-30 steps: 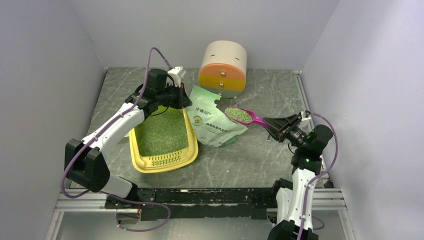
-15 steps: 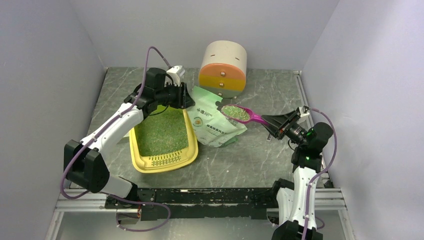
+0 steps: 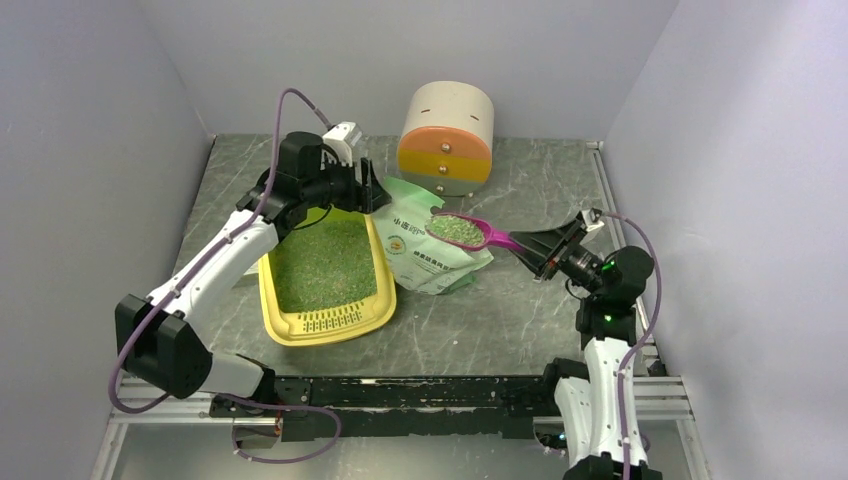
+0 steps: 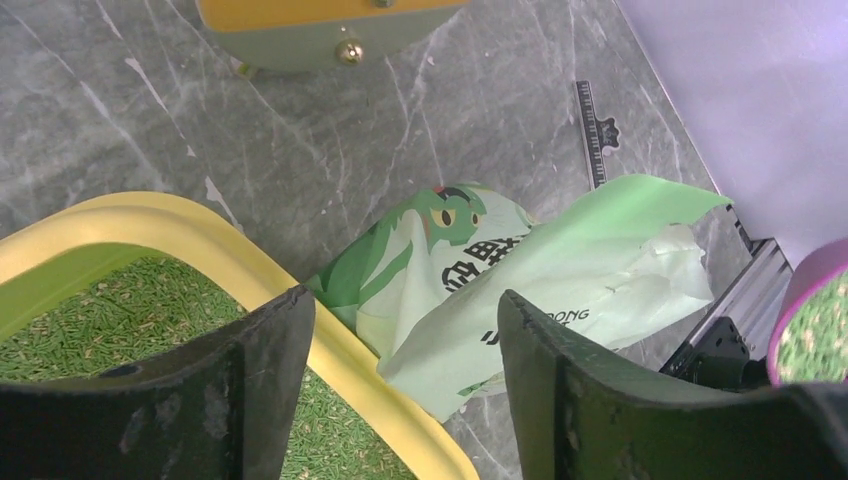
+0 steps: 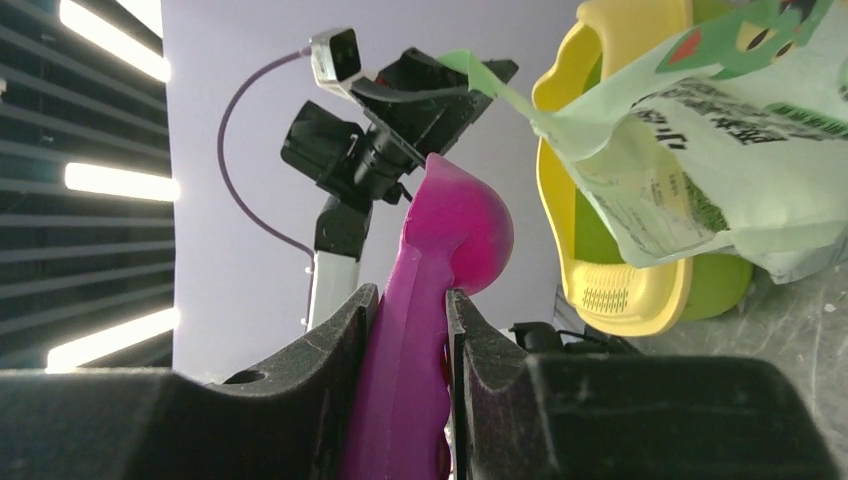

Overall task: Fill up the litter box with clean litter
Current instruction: Pour the cat litter into the litter box.

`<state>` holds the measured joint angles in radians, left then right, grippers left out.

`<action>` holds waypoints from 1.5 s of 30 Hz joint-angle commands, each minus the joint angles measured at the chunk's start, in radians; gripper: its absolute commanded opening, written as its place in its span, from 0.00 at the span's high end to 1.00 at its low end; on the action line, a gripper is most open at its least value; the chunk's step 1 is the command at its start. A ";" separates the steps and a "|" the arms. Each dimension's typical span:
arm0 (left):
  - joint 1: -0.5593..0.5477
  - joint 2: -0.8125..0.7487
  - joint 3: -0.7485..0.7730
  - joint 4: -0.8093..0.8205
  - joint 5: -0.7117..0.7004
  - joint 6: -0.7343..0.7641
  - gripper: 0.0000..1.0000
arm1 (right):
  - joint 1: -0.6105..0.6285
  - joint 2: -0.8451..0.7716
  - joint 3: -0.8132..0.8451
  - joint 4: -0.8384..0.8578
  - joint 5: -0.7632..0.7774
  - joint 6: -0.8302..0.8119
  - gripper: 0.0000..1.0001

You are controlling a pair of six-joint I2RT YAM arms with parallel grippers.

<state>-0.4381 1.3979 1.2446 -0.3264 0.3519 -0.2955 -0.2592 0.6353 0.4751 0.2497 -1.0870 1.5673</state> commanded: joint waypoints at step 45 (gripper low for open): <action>0.036 -0.232 0.079 -0.151 -0.677 -0.063 0.02 | 1.088 0.333 0.022 0.283 1.032 -0.073 1.00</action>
<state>-0.4065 1.2022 1.2861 -0.4458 -0.2287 -0.3634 0.7486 0.9314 0.4576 0.4156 -0.2588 1.5173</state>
